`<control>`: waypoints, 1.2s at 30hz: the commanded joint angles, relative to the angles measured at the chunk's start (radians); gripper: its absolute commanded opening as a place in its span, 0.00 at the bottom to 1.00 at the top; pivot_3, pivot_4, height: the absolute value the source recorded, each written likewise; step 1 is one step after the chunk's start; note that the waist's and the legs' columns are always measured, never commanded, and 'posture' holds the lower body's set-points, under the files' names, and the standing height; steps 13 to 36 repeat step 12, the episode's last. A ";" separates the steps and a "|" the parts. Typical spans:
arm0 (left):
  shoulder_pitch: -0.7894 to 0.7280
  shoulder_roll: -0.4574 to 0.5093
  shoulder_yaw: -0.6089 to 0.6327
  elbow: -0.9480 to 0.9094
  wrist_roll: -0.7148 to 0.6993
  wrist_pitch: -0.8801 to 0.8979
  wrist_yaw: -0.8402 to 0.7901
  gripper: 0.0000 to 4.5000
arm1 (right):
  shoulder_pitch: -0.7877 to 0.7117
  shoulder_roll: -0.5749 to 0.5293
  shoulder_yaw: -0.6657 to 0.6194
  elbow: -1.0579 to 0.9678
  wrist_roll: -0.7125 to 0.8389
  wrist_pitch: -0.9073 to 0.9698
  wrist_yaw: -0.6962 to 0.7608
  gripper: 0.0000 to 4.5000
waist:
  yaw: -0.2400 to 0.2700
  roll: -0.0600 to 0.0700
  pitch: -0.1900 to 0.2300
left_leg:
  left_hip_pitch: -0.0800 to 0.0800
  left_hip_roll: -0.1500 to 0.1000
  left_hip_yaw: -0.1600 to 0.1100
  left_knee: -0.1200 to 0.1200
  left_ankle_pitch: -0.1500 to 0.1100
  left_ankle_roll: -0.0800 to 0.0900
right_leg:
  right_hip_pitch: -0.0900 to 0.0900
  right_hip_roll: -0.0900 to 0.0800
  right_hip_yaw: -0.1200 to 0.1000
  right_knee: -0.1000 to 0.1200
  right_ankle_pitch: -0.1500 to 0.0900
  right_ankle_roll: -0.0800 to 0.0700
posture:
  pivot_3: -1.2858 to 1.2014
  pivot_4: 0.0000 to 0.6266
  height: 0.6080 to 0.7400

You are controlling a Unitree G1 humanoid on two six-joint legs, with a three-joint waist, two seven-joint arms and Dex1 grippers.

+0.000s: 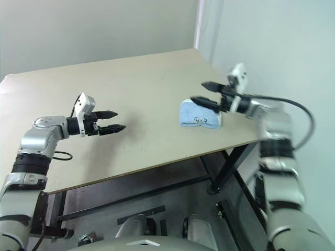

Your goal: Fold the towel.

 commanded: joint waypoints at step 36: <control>0.002 0.029 0.013 -0.004 -0.015 -0.056 -0.113 1.00 | 0.139 -0.152 0.074 -0.174 0.015 0.065 0.009 0.99 | 0.002 -0.001 0.001 | -0.003 0.000 -0.001 0.002 -0.001 -0.001 | -0.002 0.001 0.000 -0.002 -0.002 0.003 | 0.52 0.00 0.96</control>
